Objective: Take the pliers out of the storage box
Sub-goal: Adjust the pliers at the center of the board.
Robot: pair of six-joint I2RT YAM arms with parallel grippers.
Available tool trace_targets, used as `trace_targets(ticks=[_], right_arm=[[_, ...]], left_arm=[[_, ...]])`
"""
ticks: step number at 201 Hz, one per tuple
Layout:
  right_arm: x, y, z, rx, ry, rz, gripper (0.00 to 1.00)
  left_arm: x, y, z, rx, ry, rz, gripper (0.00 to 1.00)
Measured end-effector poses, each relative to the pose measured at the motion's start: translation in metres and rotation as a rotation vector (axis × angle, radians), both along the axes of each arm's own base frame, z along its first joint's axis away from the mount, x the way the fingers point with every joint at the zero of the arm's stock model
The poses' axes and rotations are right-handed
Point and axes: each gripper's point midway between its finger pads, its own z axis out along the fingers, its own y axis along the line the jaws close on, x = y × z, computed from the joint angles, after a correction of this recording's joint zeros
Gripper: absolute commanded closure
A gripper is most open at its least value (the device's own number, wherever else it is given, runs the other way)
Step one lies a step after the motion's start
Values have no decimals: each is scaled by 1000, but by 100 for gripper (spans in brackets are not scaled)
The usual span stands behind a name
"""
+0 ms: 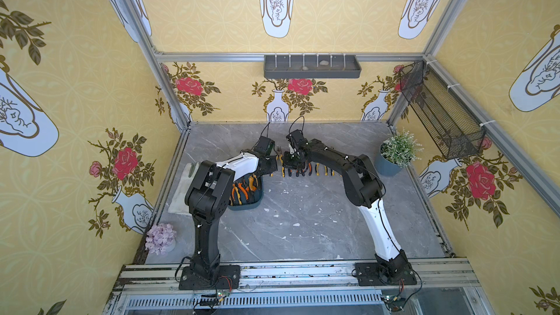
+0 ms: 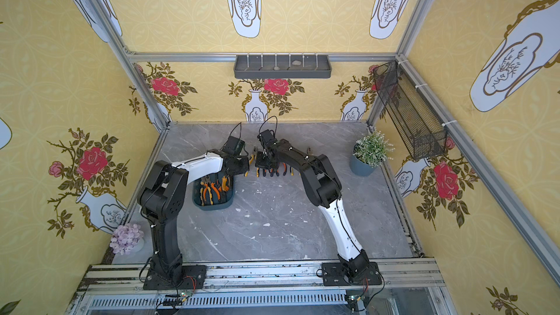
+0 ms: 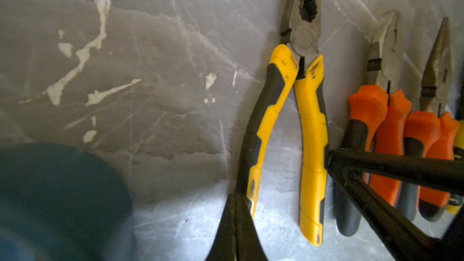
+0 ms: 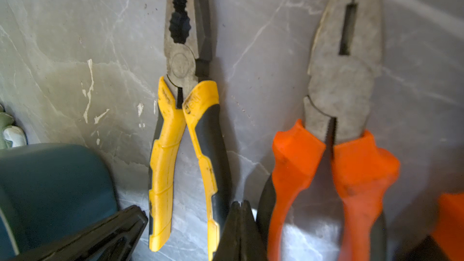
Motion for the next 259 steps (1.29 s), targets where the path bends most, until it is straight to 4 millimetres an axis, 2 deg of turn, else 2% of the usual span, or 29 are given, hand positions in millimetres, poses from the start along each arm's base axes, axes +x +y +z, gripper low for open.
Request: trace_targets(ticks=[131, 220, 240, 259], right_arm=[[-5, 4, 0, 25, 22, 16, 100], [-5, 4, 1, 30, 25, 18, 100], [-1, -4, 15, 9, -14, -5, 100], [-1, -14, 52, 10, -82, -23, 100]], left_arm=[[0, -7, -3, -30, 12, -15, 100], [-3, -1, 5, -19, -2, -7, 100], [-8, 0, 16, -26, -5, -8, 100], [-15, 2, 46, -38, -40, -13, 100]])
